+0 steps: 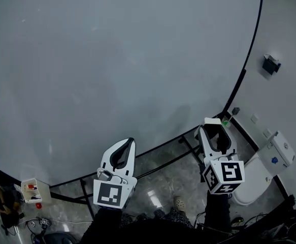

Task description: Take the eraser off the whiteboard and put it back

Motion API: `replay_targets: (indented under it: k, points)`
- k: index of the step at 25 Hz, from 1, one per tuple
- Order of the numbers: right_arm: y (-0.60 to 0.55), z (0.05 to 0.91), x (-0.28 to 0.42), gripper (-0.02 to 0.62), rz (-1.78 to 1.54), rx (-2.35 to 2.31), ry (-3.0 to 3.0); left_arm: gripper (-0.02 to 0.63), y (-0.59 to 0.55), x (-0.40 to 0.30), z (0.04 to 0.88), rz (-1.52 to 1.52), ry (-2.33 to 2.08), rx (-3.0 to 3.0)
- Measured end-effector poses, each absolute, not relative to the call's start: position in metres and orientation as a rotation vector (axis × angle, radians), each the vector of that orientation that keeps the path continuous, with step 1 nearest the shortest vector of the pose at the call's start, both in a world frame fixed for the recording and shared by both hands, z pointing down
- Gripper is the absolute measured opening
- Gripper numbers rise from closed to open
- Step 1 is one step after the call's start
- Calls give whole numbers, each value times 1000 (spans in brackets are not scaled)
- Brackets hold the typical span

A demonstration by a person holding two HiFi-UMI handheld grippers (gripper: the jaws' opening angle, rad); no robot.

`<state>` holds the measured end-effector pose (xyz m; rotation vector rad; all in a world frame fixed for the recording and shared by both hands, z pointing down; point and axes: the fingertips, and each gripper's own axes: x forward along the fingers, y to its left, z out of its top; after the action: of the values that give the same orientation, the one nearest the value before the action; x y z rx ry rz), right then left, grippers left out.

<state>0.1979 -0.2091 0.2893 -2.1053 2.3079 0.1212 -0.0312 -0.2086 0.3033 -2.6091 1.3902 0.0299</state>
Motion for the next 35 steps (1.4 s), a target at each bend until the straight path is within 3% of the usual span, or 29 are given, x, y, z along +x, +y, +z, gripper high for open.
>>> replay_targets:
  k: [9,17,35]
  points:
    - [-273,283,300,245,163,-2023,2402,6,-251,72,301,46,1492,-2559]
    - [-313,277,374,245,171,-2006,2407,6,-275,121,303,22,1577,-2525]
    - [-395,238,445,245,222,-1905,2385,6,-297,143,307,-16,1648,-2494]
